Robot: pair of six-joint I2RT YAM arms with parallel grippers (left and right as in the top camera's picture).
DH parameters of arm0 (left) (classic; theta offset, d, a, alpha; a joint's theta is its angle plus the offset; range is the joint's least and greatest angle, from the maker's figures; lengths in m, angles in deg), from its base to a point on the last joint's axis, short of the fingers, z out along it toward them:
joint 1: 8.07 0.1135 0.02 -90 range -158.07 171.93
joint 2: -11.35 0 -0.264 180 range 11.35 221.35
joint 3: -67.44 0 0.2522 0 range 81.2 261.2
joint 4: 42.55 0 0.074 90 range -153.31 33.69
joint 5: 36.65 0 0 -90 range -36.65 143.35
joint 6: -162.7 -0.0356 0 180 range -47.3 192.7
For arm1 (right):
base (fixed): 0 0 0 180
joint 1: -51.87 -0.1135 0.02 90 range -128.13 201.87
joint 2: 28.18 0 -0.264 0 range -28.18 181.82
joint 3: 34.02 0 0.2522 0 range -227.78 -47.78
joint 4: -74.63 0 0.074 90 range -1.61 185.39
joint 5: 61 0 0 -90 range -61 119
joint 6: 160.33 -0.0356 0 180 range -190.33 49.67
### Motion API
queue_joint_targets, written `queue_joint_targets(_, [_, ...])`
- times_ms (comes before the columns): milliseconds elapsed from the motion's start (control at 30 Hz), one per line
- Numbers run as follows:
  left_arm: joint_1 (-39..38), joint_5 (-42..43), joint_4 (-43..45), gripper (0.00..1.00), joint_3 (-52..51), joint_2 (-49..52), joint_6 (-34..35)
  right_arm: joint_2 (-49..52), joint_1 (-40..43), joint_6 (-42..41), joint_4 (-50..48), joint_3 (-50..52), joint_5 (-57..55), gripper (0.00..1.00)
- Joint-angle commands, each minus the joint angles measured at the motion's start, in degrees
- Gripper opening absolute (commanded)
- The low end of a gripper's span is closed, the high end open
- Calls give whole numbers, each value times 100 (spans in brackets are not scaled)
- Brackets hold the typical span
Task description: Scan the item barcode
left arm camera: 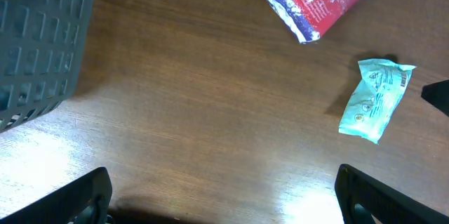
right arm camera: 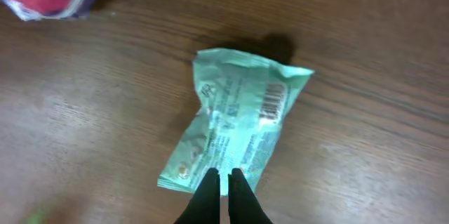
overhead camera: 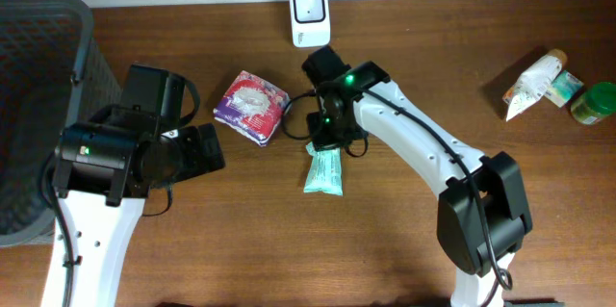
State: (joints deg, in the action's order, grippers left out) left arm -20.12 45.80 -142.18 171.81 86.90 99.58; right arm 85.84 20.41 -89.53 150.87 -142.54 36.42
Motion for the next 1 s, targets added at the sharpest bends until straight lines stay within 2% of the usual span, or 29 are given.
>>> queue_joint_targets(0, [-17, -42, 13, 99, 17, -24, 52, -28, -44, -2, -205, 472, -46, 4])
queue_joint_targets(67, [-17, -44, 13, 99, 17, -24, 52, -28, -39, -85, -671, 1113, -22, 4])
queue_joint_targets(167, [-17, -44, 13, 99, 17, -24, 52, -26, -44, -83, -1532, 1731, 614, 4])
queue_joint_targets(267, [-17, -44, 13, 99, 17, -24, 55, -31, 0, -81, -1311, 1412, 588, 4])
queue_joint_targets(367, [-17, -42, 13, 99, 17, -24, 52, -31, 81, 247, -192, 173, 564, 4])
queue_joint_targets(433, [-17, -42, 13, 99, 17, -24, 52, -31, 72, 243, 101, 20, 570, 4])
queue_joint_targets(633, [-17, -42, 13, 99, 17, -24, 55, -17, -85, 219, -289, 686, 601, 4])
queue_joint_targets(833, [-17, -42, 13, 99, 17, -24, 52, 4, -378, -363, -1838, 1862, 391, 4])
queue_joint_targets(933, [-17, -42, 13, 99, 17, -24, 52, -11, -369, -197, -1510, 1478, 391, 4])
queue_joint_targets(967, [-17, -42, 13, 99, 17, -24, 52, -11, -352, -57, -922, 831, 197, 4])
